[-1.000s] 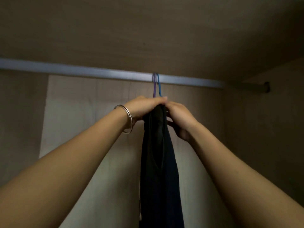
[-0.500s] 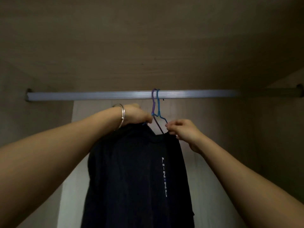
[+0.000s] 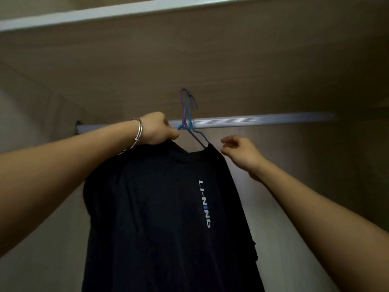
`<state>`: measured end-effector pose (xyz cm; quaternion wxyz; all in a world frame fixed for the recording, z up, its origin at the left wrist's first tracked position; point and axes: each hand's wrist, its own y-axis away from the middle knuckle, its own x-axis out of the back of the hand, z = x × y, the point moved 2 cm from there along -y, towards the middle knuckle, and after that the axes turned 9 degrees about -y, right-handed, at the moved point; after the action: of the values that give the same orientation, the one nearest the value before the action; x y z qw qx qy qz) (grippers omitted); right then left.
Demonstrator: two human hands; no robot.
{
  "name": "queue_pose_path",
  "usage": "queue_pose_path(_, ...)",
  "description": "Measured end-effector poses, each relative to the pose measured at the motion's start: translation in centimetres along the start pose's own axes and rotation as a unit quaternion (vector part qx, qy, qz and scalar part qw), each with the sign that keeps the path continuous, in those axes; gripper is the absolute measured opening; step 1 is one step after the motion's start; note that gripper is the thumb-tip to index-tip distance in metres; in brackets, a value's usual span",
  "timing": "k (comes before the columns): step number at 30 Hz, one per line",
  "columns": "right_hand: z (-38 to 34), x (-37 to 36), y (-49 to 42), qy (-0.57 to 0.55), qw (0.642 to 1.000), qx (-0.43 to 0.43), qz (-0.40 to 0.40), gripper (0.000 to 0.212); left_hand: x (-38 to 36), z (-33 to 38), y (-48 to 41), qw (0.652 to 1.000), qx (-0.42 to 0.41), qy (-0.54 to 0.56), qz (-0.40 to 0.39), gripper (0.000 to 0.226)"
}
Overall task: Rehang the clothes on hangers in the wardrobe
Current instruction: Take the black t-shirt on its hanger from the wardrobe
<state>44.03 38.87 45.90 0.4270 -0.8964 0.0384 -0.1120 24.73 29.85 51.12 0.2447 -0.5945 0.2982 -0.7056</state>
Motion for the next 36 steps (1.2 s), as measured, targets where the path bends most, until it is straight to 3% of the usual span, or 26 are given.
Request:
queue_pose_path(5,-2.8,-6.0,1.1,0.064,0.991,0.099,-0.059,0.056,1.8,-4.6,5.1,0.999,-0.011,0.04,-0.004,0.022)
queue_pose_path(7,-3.4,-8.7,2.3,0.098,0.98,0.134,-0.106,0.051,2.2,-6.5,7.3,0.998,-0.01,0.059,-0.013,0.016)
queue_pose_path(10,-3.5,-11.6,4.7,0.1,0.973,0.151,-0.145,0.02,2.3,-9.0,10.8,0.995,0.006,0.089,-0.042,0.007)
queue_pose_path(14,-3.6,-14.7,9.2,0.108,0.951,0.17,-0.236,0.025,2.1,-12.0,16.6,0.988,0.041,0.111,-0.097,0.006)
queue_pose_path(17,-3.8,-17.7,13.4,0.072,0.925,0.215,-0.306,0.025,2.7,-14.0,22.3,0.993,0.054,0.026,-0.104,0.015)
queue_pose_path(19,-4.8,-19.5,16.3,0.013,0.912,0.222,-0.345,0.02,3.4,-15.0,26.5,0.992,0.079,-0.04,-0.089,0.035)
queue_pose_path(21,-6.5,-21.1,19.2,-0.048,0.899,0.21,-0.381,0.021,4.0,-15.6,31.0,0.985,0.089,-0.13,-0.066,0.035)
queue_pose_path(24,-9.2,-23.8,23.6,-0.123,0.859,0.206,-0.453,0.029,5.6,-16.0,37.0,0.967,0.092,-0.23,-0.055,0.028)
queue_pose_path(28,-13.3,-27.3,28.7,-0.192,0.799,0.218,-0.526,0.026,8.8,-16.9,44.3,0.924,0.127,-0.359,-0.035,0.053)
queue_pose_path(33,-19.0,-31.3,34.0,-0.246,0.725,0.227,-0.603,0.017,13.4,-18.1,50.4,0.865,0.218,-0.452,0.01,0.036)
queue_pose_path(36,-22.1,-35.0,37.1,-0.254,0.707,0.237,-0.616,0.022,16.1,-20.2,53.3,0.834,0.311,-0.456,0.01,0.028)
